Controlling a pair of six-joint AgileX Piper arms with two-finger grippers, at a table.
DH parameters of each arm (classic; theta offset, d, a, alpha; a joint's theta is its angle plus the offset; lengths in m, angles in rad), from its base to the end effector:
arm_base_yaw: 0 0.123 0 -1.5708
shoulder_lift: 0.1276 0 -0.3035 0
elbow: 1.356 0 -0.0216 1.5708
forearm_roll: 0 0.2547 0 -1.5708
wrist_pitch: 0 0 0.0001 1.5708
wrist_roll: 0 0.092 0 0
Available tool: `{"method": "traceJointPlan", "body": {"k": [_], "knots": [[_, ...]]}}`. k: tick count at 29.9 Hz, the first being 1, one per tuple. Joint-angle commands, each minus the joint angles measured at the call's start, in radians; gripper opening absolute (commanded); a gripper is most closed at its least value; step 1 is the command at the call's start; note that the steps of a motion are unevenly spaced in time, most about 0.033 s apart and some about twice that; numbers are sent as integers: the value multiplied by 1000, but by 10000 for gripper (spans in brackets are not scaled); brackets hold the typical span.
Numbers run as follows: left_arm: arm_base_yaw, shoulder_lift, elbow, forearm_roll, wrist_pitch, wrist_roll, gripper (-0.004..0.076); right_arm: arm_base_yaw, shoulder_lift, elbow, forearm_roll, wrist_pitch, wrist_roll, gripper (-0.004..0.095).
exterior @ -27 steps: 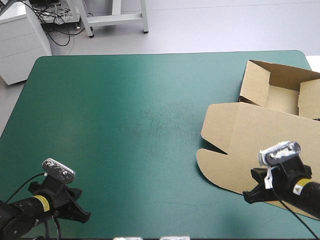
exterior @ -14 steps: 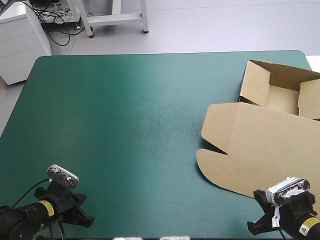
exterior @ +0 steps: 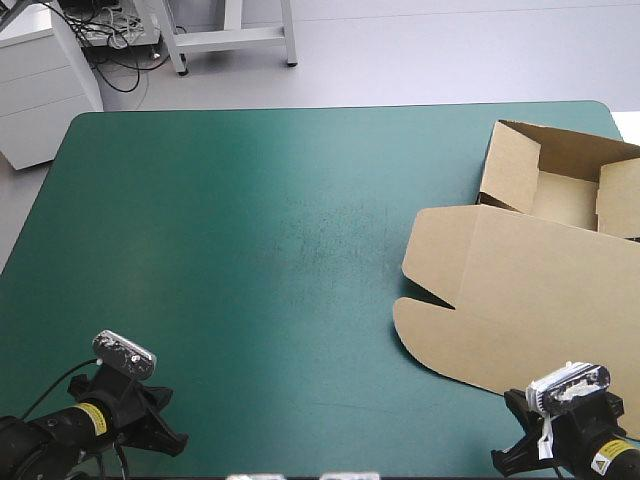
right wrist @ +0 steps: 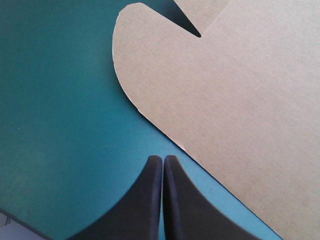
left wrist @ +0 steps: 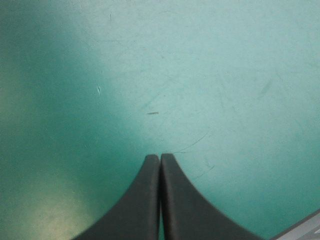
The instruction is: Fold the box
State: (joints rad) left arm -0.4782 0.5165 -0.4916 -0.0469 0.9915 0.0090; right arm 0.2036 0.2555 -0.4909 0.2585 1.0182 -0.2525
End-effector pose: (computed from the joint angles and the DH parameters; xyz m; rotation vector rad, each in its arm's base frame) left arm 0.0562 -0.0332 0.2690 0.5916 2.4462 -0.2529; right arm 0.0184 0.0243 0.2811 -0.4722 2.1982 0.2946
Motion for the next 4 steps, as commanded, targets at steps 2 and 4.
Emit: {"method": "traceJointPlan", "body": {"k": [2,4], "knots": [[-6,4,-24,-10,-48,0,-32,-1,11,-23,12,-57,-9,-8],[-6,4,-24,-10,-48,0,-32,-1,11,-23,12,-57,-9,-8]]}}
